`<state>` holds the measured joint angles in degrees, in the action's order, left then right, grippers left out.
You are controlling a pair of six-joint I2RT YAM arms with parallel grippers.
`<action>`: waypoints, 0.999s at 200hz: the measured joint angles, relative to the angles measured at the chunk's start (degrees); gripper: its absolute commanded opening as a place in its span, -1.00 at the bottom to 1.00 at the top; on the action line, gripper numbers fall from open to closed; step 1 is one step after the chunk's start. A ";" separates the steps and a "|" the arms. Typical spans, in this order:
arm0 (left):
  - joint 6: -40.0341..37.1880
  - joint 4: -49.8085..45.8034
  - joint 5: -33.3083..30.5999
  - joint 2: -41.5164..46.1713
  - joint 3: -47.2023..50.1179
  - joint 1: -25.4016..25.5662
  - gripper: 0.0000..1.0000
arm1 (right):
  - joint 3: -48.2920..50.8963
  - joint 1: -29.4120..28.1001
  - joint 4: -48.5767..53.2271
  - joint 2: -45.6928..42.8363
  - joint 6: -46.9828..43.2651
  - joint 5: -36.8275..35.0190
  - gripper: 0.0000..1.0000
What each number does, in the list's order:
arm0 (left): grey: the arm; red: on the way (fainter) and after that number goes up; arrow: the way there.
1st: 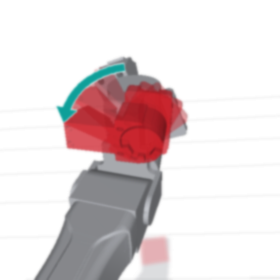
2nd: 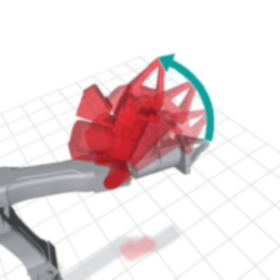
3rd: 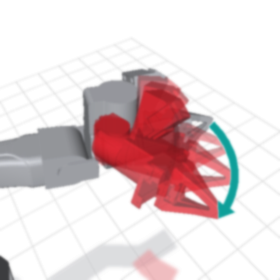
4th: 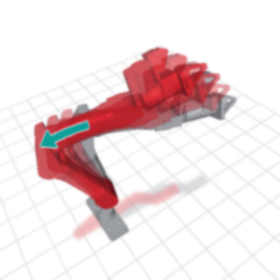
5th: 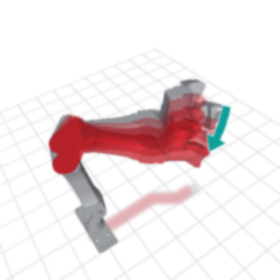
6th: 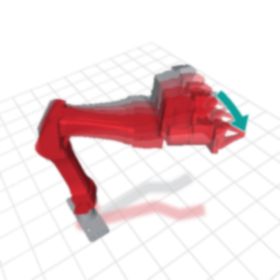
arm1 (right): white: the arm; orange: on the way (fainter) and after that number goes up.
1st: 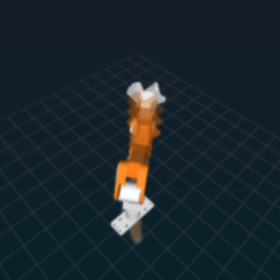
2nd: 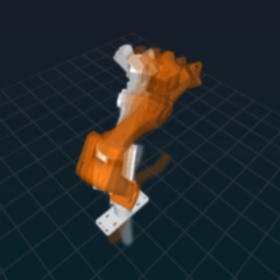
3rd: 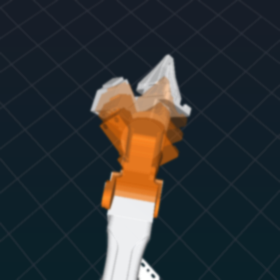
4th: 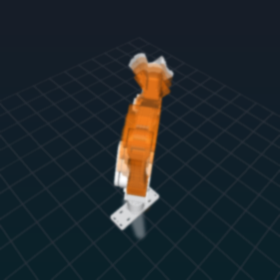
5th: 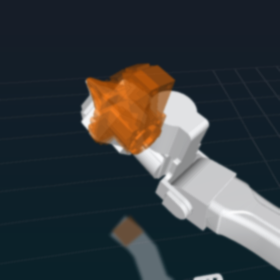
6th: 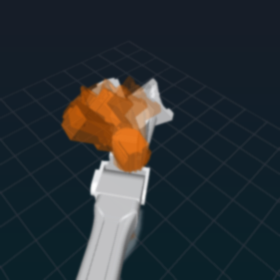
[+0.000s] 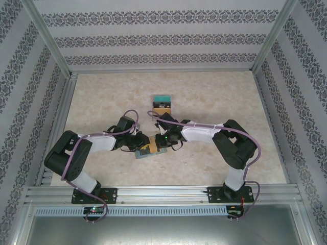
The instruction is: Take the credit cards out of the card holder
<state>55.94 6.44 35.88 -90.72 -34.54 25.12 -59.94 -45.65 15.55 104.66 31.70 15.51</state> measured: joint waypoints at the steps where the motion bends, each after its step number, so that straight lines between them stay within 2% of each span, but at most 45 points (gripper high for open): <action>1: 0.00 0.00 0.00 0.00 0.00 0.00 -0.64 | 0.00 0.00 0.00 0.00 0.00 0.00 -0.79; 16: -0.02 0.00 0.07 0.00 -0.13 0.00 -0.54 | -0.04 0.00 0.04 0.02 0.00 0.04 -0.79; 101: -2.36 -8.20 -2.80 1.49 -2.25 0.37 -0.56 | -0.74 -0.26 1.03 0.04 -0.22 -1.09 -0.82; 200: -3.21 -9.03 -2.95 1.31 -2.62 0.39 -0.57 | -1.62 -0.26 4.02 -0.57 -0.61 -3.63 -0.83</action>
<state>52.73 -2.59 32.93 -89.41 -37.17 25.52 -61.56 -45.91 19.57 104.09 31.09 11.88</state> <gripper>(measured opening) 0.216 0.086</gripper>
